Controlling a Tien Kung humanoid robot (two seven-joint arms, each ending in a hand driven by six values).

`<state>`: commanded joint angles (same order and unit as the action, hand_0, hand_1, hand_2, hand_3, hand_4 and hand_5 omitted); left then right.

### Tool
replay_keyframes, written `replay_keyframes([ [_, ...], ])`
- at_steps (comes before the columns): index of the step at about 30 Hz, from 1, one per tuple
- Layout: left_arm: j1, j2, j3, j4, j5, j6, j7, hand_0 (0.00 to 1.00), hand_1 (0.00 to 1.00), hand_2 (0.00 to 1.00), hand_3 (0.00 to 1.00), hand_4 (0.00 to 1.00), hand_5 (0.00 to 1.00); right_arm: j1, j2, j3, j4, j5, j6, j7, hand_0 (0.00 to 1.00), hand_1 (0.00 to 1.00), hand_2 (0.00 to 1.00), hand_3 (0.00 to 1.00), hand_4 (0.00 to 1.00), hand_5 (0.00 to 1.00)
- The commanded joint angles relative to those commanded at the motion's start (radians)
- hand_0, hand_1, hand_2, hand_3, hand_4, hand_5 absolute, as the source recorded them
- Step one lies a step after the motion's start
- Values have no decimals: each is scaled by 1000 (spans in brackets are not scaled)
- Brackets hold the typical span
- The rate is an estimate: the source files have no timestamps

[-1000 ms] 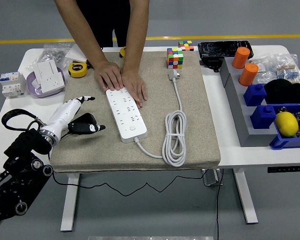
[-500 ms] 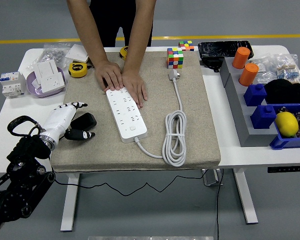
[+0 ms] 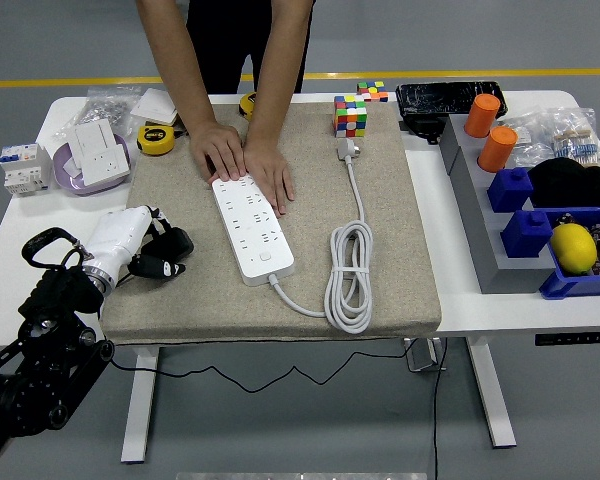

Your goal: Pick up the plug,place it near the board,insert it into the board,press the button

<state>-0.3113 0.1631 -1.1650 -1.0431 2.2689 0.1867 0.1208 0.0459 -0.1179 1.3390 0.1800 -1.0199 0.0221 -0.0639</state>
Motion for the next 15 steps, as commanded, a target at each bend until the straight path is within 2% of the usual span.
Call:
replay_keyframes([
  [2, -1, 0, -2, -1, 0, 1, -1, 535, 478, 338, 383, 873, 66, 0, 0, 1, 0, 0, 0, 0, 804, 723, 716, 694, 998, 785],
  [3, -2, 0, -2, -2, 0, 1, -1, 505, 429, 306, 356, 796, 49, 0, 0, 1, 0, -1, 0, 0, 804, 723, 716, 694, 998, 786],
  [8, -1, 2, -5, -19, 0, -5, -2, 505, 429, 306, 356, 796, 49, 0, 2, 1, 0, 0, 0, 1, 804, 723, 716, 694, 998, 786],
  [9, -4, 3, -5, -29, 0, -3, -3, 506, 427, 303, 343, 753, 28, -1, 3, 1, 0, 0, 0, 1, 804, 723, 716, 694, 998, 785],
  [11, -9, 4, -4, -37, -3, -2, -4, 506, 427, 303, 343, 753, 28, -1, 3, 1, 0, 0, 0, 0, 804, 723, 716, 694, 998, 785],
  [14, -30, 11, 15, -51, -29, -1, -7, 506, 427, 303, 343, 753, 28, -1, 3, 0, 0, 0, 0, 0, 804, 723, 716, 694, 998, 785],
  [15, -40, 15, 25, -54, -37, -1, -8, 500, 421, 302, 335, 716, 12, 0, 3, -1, 0, 0, 0, 0, 804, 723, 716, 694, 998, 785],
])
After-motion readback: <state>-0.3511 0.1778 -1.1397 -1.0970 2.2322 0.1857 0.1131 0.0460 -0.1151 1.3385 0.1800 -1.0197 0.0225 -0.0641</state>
